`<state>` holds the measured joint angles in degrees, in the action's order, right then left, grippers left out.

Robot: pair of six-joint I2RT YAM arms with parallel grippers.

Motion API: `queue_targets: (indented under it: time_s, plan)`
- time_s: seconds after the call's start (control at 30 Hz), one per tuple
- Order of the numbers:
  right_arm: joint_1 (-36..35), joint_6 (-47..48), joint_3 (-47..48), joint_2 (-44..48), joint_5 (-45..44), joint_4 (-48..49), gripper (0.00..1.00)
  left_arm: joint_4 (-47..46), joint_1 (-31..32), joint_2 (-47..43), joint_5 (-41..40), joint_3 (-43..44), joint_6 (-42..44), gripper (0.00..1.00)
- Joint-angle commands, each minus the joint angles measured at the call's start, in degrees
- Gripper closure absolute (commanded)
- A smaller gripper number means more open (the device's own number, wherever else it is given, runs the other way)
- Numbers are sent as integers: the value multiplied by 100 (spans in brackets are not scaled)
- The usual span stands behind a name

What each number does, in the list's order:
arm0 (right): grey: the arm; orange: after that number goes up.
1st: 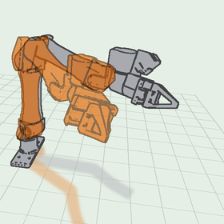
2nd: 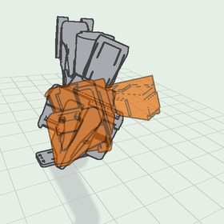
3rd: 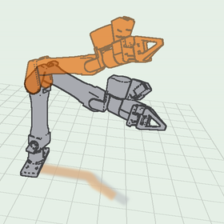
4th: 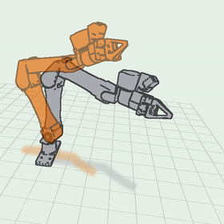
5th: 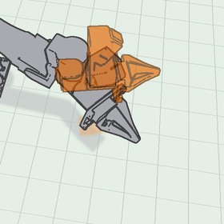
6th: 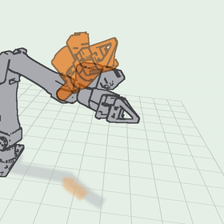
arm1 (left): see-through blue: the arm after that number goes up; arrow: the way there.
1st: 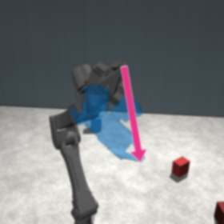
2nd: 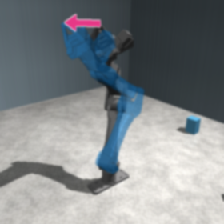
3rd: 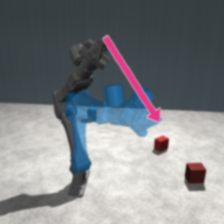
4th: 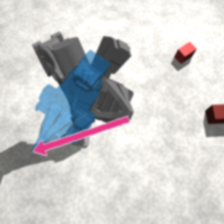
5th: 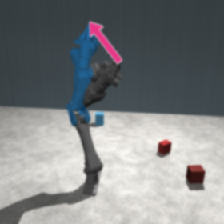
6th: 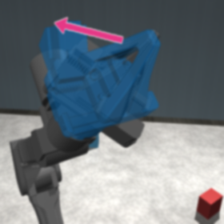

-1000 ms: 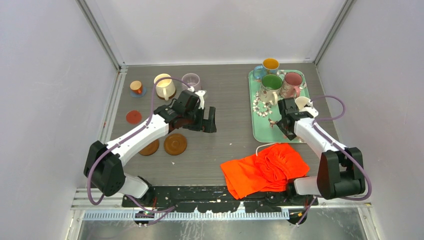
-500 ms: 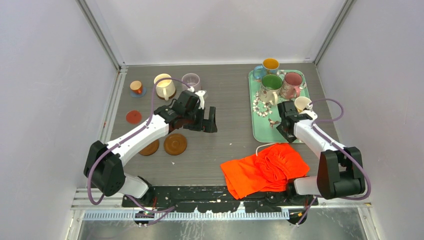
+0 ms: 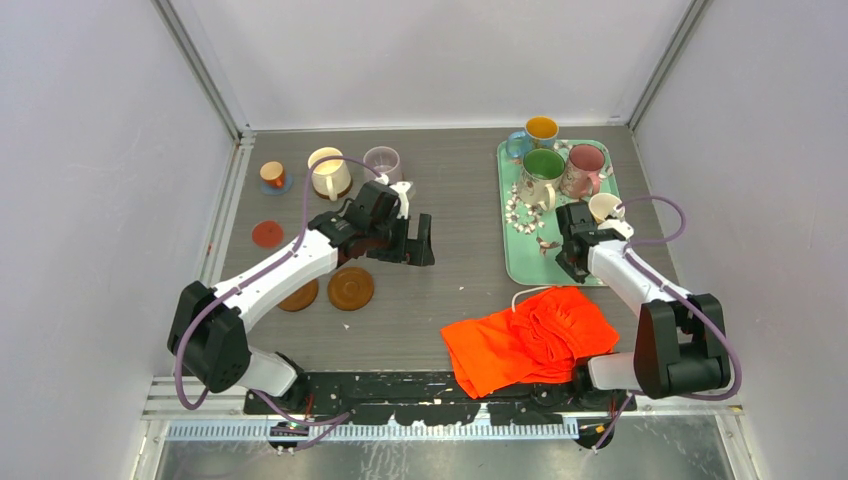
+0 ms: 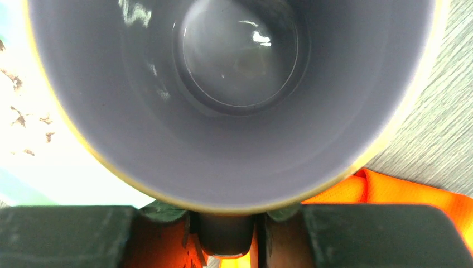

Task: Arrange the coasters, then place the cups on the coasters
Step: Pick up the cup from the tray.

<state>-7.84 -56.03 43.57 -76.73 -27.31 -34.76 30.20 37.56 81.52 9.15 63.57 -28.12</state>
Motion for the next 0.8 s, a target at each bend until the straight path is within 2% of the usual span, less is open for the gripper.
queue_targets:
  time_s: [0.0,0.17,0.43,0.77]
  plan:
    - [17,182,-1,304,5,177,83,-179,7,-166,135,-7,-26,0]
    - [3,325,-42,529,190,208,99,-180,7,-163,147,-5,-27,0]
    - [-352,545,87,944,245,166,100,-172,9,-145,127,0,-27,0]
    - [-1372,969,426,891,-99,403,99,-140,6,-170,8,-2,-16,0]
